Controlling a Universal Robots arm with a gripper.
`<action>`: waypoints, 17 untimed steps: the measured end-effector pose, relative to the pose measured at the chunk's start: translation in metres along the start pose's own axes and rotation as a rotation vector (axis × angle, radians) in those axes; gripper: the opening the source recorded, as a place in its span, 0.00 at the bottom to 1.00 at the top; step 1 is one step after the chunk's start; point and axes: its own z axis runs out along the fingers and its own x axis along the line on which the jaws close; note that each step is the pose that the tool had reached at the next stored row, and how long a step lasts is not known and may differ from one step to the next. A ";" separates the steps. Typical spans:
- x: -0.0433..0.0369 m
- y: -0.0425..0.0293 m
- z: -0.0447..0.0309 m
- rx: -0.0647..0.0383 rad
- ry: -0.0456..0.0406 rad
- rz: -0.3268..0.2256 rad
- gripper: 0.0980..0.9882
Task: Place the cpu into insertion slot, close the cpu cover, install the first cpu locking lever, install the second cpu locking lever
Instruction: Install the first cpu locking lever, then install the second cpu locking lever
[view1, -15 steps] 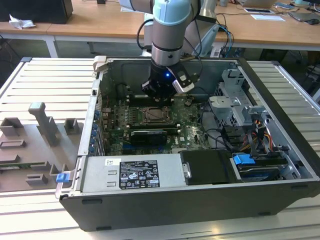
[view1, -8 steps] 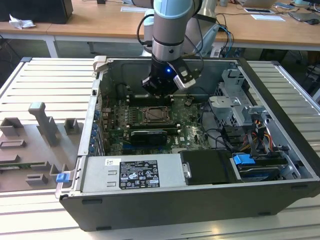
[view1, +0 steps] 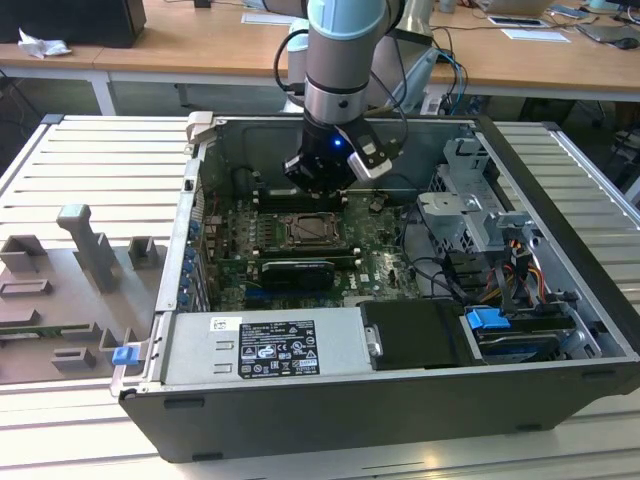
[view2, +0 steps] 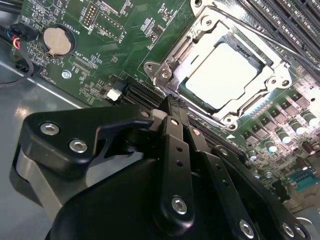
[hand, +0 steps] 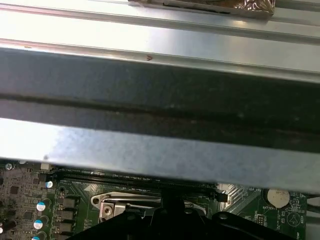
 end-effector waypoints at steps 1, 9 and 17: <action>0.0000 -0.0002 -0.0001 0.000 0.0001 0.000 0.01; 0.0005 -0.0045 -0.0005 0.000 0.0000 0.000 0.01; 0.0004 -0.0042 -0.0177 0.000 0.0000 0.000 0.01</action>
